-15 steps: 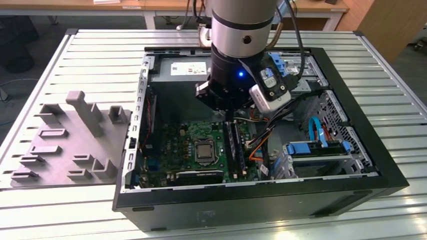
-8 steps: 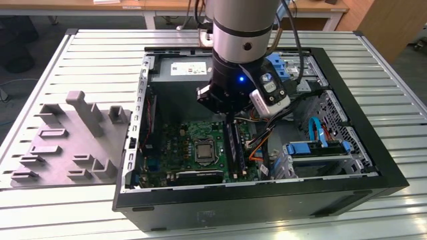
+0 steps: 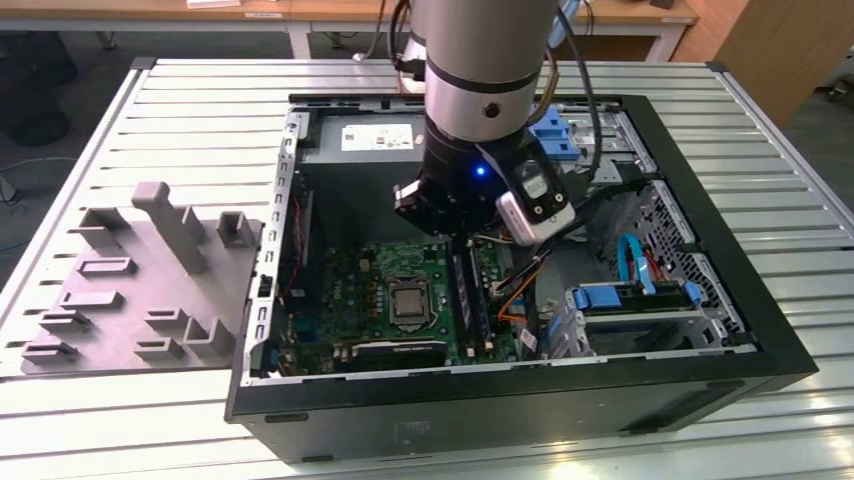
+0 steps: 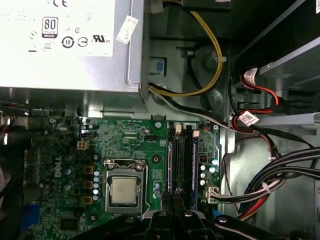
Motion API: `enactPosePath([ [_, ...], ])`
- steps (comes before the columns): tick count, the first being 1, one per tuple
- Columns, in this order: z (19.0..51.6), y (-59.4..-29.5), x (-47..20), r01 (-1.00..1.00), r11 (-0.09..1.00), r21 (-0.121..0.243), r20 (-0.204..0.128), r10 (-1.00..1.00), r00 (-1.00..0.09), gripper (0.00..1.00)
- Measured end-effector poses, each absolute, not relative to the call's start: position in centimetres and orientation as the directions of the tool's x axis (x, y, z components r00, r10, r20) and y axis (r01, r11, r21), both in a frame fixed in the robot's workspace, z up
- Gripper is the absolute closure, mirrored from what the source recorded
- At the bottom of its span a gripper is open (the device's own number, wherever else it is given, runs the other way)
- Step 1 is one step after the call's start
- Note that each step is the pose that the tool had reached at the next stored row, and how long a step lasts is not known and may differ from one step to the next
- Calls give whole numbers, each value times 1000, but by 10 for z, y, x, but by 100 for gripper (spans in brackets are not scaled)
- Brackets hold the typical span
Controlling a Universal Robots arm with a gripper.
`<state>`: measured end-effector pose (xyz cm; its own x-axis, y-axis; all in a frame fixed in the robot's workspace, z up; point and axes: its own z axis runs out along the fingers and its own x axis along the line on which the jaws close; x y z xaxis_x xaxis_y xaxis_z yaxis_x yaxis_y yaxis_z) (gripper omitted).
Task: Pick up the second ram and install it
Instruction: 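Insert the second ram into the second slot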
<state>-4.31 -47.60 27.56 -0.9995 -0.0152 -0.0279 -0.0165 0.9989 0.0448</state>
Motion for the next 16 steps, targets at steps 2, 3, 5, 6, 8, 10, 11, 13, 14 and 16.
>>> enactPosePath([
  [2,272,-476,-43,-16,999,45,-28,-15,-999,88],
  [3,271,-476,-43,-16,999,45,-28,-15,-999,88],
  [5,270,-476,-43,-16,999,45,-28,-15,-999,88],
  [6,270,-476,-43,-16,999,45,-28,-15,-999,88],
  [8,268,-476,-42,-16,999,45,-28,-15,-999,88],
  [10,266,-476,-39,-16,999,45,-28,-15,-999,88],
  [11,265,-476,-38,-16,999,45,-28,-15,-999,88],
  [13,264,-476,-34,-16,999,45,-28,-15,-999,88],
  [14,264,-476,-33,-16,999,45,-28,-15,-999,88],
  [16,262,-476,-31,-16,999,45,-28,-15,-999,88],
])
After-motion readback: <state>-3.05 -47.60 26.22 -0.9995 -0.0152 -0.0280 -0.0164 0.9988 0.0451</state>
